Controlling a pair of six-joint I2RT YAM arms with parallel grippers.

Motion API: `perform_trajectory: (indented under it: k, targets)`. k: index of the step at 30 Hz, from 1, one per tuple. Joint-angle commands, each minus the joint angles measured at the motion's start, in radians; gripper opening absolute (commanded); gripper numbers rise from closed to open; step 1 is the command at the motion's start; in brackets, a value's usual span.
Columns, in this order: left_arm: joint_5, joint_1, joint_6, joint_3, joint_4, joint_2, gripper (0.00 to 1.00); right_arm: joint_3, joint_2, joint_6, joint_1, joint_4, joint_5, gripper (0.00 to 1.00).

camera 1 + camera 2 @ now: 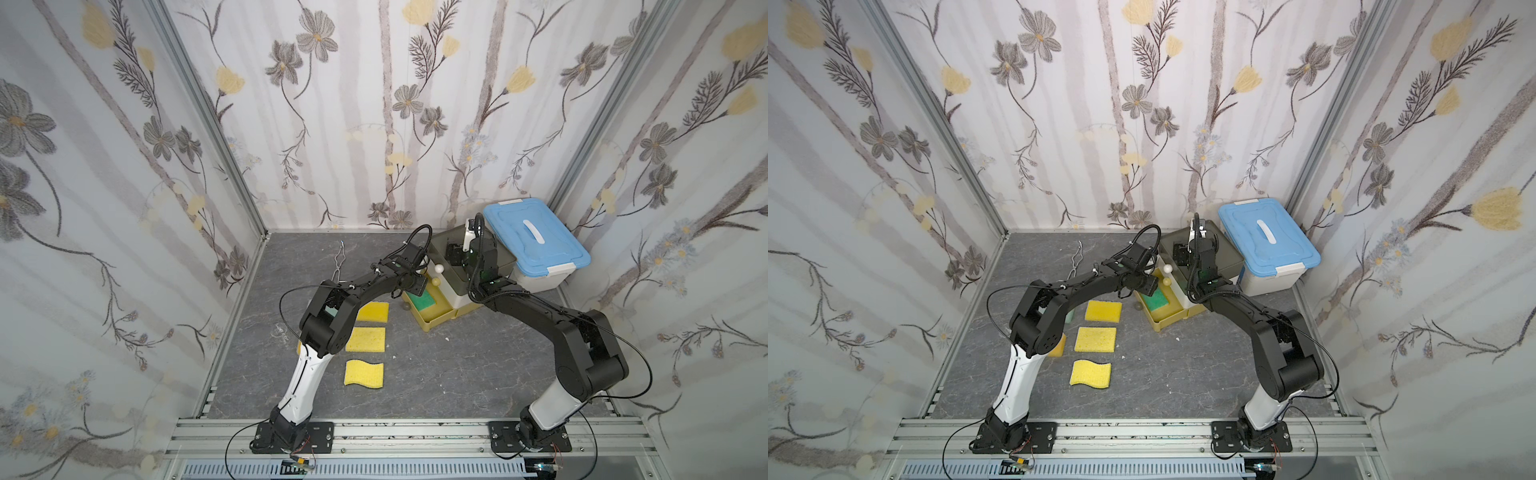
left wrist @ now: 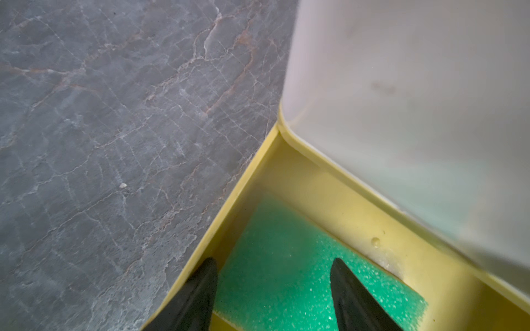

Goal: Take the sponge out of the drawer
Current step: Pick up the sponge from the drawer.

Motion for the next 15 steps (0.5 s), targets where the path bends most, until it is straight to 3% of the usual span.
perform_trajectory:
  k: [1, 6, 15]
  targets:
    - [-0.007, -0.001, -0.045, 0.023, -0.112, 0.048, 0.65, -0.028, 0.04, 0.108, 0.002, -0.404, -0.064, 0.85]
    - [0.041, -0.006, -0.044, 0.081, -0.173, 0.095, 0.62, -0.028, 0.041, 0.106, 0.0, -0.403, -0.063, 0.85]
    - [-0.068, -0.011, -0.07, 0.05, -0.227, 0.054, 0.61, -0.026, 0.044, 0.105, -0.004, -0.399, -0.062, 0.85]
